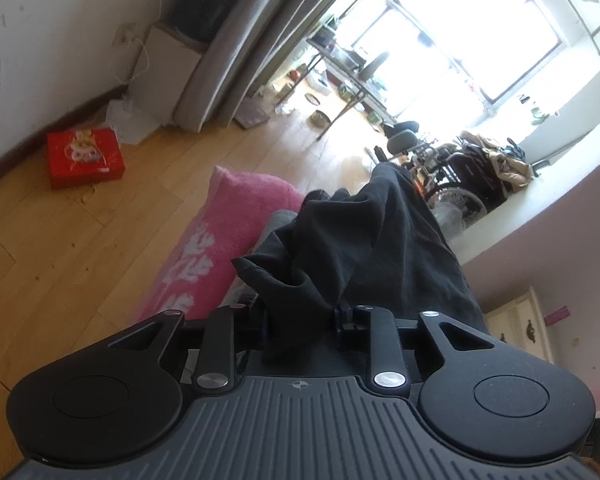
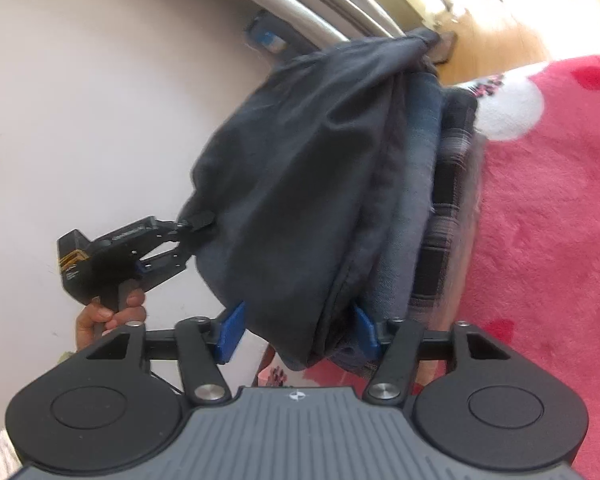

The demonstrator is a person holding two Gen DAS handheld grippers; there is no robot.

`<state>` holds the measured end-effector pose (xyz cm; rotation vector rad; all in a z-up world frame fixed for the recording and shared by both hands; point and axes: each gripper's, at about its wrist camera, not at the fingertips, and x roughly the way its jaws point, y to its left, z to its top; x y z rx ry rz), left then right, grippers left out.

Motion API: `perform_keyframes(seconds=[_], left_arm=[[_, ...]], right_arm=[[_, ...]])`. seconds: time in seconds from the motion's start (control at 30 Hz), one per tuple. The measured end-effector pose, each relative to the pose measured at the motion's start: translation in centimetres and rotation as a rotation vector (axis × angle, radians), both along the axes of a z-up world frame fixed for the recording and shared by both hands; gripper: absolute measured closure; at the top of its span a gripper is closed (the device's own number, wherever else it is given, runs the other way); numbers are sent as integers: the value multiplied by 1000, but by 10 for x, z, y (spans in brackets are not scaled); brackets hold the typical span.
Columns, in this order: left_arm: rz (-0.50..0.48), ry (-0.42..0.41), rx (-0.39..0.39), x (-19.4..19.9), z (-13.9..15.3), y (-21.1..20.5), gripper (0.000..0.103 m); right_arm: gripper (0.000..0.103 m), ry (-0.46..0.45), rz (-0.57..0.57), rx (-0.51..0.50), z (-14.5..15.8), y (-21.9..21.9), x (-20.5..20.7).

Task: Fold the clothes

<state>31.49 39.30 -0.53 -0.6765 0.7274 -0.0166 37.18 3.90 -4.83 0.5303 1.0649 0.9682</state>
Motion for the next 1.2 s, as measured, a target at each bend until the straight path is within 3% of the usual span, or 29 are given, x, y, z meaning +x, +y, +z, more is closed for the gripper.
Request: perform_keyframes(seconds=[0.1,0.17,0.43,0.6,0.7,0.77,0.8,0.83,0.93,1.07,1.2], left_arm=[[7,-9,15,0,2,-5,93],[9,-14,-8,-1,6,-6,97],[-4,-58,-259,-12,12,6,97],[12,21,-291,-17,-23,3,96],[3,4,-359,-23,-35,15,87],[0,-22,-370,-31,-31,21,73],[3,-36,-358,-35,-28,24,68],[14,-53,-316,-42,-21,25,58],[38,-140,-151,-58,6,21,54],[-6,-272,88,-65,40,-12,54],[-122,-313,359,-46,47,-72,54]], right_arm=[[92,-4,3,19,-1,1,5],[94,9,0,38,-1,-1,8],[94,24,-52,160,27,-44,11],[94,101,-47,108,-6,-41,7],[91,158,-44,81,-29,-38,6],[83,169,-48,82,-33,-42,8],[72,167,-50,86,-32,-46,10],[68,155,-49,83,-28,-50,9],[66,38,-57,44,-8,-65,2],[69,-239,-95,-9,35,-70,-17],[70,-547,-108,-95,60,-36,-36]])
